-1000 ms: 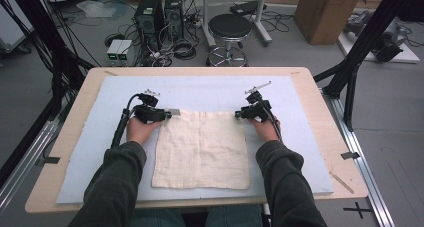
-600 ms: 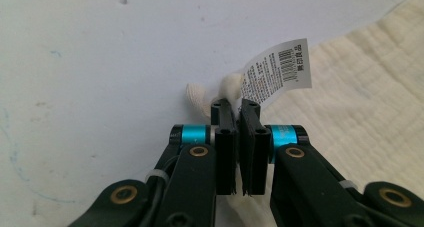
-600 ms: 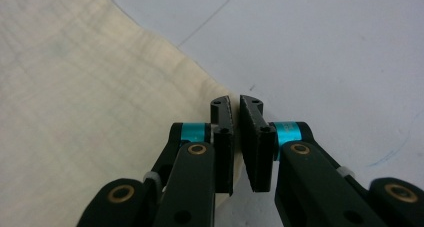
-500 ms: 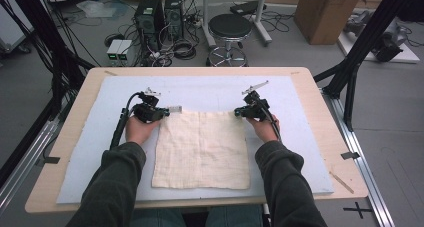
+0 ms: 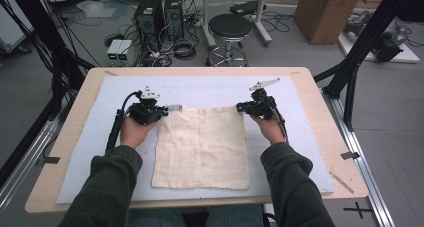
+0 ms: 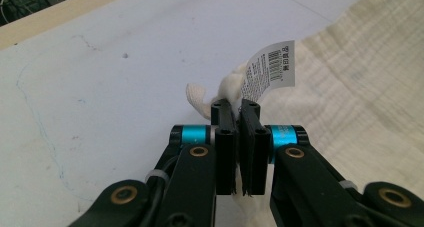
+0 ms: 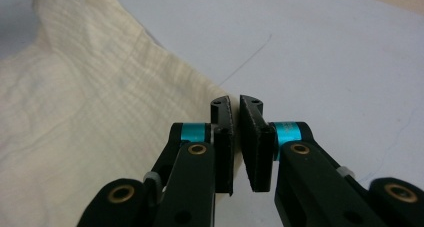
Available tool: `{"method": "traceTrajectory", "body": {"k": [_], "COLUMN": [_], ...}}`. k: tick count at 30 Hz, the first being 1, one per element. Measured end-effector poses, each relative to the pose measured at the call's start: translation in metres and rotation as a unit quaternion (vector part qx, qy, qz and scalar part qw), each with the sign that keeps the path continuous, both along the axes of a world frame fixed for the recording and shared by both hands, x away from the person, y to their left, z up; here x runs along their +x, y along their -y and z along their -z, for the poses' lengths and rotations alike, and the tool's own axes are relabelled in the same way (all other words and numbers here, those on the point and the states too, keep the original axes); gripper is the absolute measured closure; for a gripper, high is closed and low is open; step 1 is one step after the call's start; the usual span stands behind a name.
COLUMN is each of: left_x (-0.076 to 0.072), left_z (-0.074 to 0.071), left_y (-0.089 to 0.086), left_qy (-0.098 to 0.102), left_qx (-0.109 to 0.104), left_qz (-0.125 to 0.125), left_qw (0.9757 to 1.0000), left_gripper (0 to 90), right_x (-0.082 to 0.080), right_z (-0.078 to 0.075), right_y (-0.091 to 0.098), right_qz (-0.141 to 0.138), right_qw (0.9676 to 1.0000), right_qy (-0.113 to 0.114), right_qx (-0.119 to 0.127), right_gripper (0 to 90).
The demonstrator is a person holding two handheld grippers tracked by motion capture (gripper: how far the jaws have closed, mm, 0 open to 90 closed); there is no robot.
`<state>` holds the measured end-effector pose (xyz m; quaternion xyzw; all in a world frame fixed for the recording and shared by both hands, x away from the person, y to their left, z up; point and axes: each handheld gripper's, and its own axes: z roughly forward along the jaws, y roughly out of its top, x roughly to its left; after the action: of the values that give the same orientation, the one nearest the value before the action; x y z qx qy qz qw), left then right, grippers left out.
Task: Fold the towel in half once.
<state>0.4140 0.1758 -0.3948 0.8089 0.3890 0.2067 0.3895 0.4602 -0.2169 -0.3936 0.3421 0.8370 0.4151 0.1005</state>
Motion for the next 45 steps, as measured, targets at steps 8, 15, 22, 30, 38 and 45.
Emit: {"method": "traceTrajectory", "body": {"k": [8,15,22,30,38,45], "left_x": [-0.021,-0.039,-0.059,-0.077,-0.093,-0.106], "left_z": [-0.001,-0.004,-0.002,0.006,0.019,0.026], "left_y": [0.0,0.001,0.0,0.005,0.004,0.002], "left_qy": [0.02,0.039,0.051,0.059,0.056,0.058], "left_qx": [0.01,0.018,0.038,0.058,0.075,0.081], "left_qz": [0.015,0.028,0.041,0.062,0.074,0.085], "left_qw": [0.9996,0.9987,0.9971,0.9947,0.9929,0.9914], "left_gripper": [85.9,85.9,85.8,85.7,85.7,85.6], "right_x": [-0.016,-0.031,-0.047,-0.064,-0.077,-0.089], "right_z": [-0.01,-0.013,-0.023,-0.013,-0.005,0.001], "right_y": [0.004,0.013,0.013,0.015,0.02,0.016], "right_qz": [-0.026,-0.035,-0.054,-0.062,-0.067,-0.078], "right_qw": [0.9994,0.9988,0.9973,0.997,0.997,0.9963], "right_qy": [0.022,0.027,0.04,0.037,0.028,0.027], "right_qx": [0.008,0.023,0.029,0.027,0.028,0.025], "right_gripper": [84.4,84.4,84.4,84.4,84.4,84.4]}}
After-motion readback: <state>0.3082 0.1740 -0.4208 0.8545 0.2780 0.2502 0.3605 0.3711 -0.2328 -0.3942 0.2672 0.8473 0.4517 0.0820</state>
